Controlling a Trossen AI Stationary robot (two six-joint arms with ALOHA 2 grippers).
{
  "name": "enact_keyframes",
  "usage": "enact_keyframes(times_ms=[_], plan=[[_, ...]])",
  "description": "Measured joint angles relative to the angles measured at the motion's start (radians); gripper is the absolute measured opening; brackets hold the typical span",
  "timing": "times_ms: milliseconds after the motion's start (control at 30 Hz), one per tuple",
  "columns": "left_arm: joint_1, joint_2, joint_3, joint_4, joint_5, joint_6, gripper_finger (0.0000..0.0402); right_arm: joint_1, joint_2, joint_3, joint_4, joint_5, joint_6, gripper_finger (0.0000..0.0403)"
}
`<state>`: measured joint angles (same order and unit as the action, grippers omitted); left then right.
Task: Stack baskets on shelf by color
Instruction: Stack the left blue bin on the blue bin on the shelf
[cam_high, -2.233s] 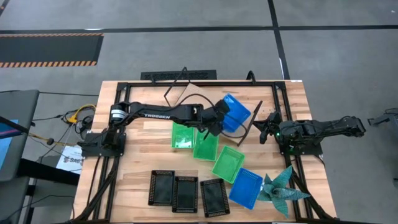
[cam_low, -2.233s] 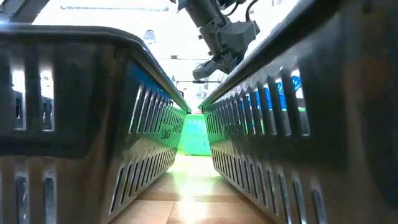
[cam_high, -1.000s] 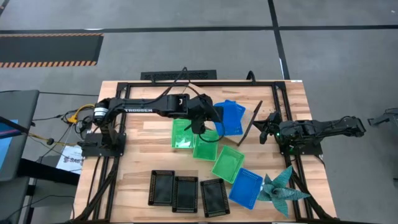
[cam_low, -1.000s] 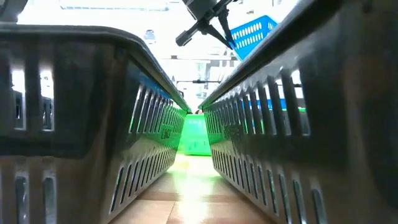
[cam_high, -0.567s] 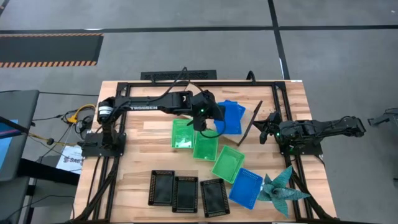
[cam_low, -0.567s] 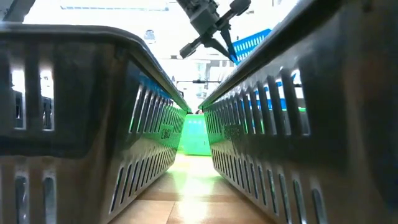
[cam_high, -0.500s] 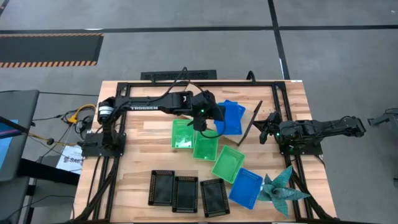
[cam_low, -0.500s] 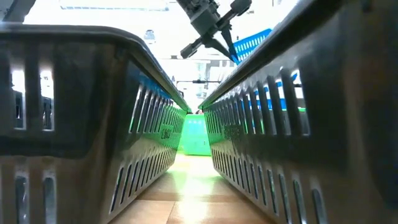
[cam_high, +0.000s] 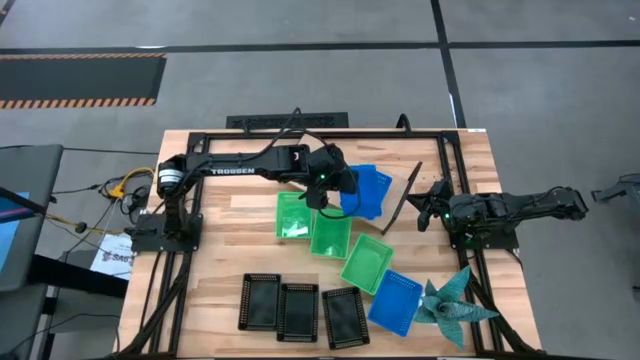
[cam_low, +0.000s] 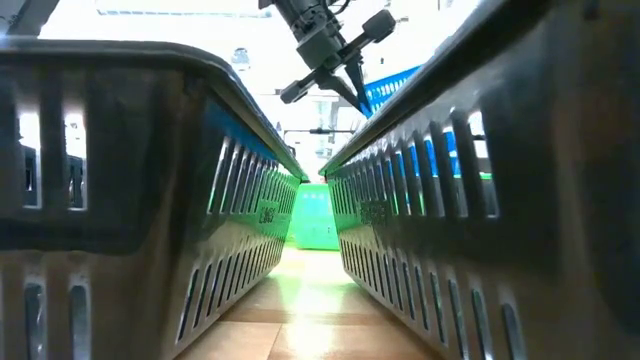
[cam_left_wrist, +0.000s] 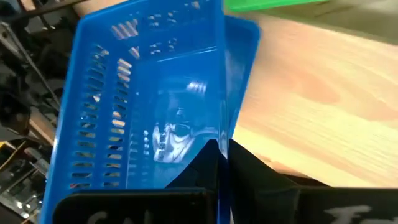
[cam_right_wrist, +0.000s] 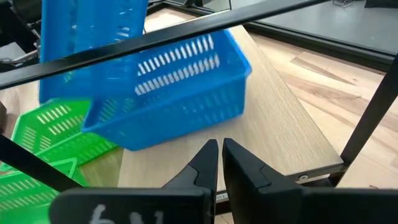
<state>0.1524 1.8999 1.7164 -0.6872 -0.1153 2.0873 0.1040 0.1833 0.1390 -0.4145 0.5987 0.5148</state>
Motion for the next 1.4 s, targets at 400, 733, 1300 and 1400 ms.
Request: enact_keyframes(times_ms=[400, 733, 1300, 1400], plan=[[-0.002, 0.0, 0.0, 0.001, 0.034, 0.042, 0.0012, 0.0, 0.0, 0.0, 0.0, -0.003, 0.0, 0.005], [-0.002, 0.0, -0.001, 0.04, 0.027, 0.028, 0.0013, 0.0, 0.0, 0.0, 0.0, -0.026, 0.0, 0.005], [-0.002, 0.0, 0.023, 0.032, 0.041, 0.026, 0.0069, 0.0, 0.0, 0.0, 0.0, -0.028, 0.0, 0.005], [-0.002, 0.0, 0.033, 0.024, 0.049, -0.015, 0.0101, 0.0, 0.0, 0.0, 0.0, -0.037, 0.0, 0.005]])
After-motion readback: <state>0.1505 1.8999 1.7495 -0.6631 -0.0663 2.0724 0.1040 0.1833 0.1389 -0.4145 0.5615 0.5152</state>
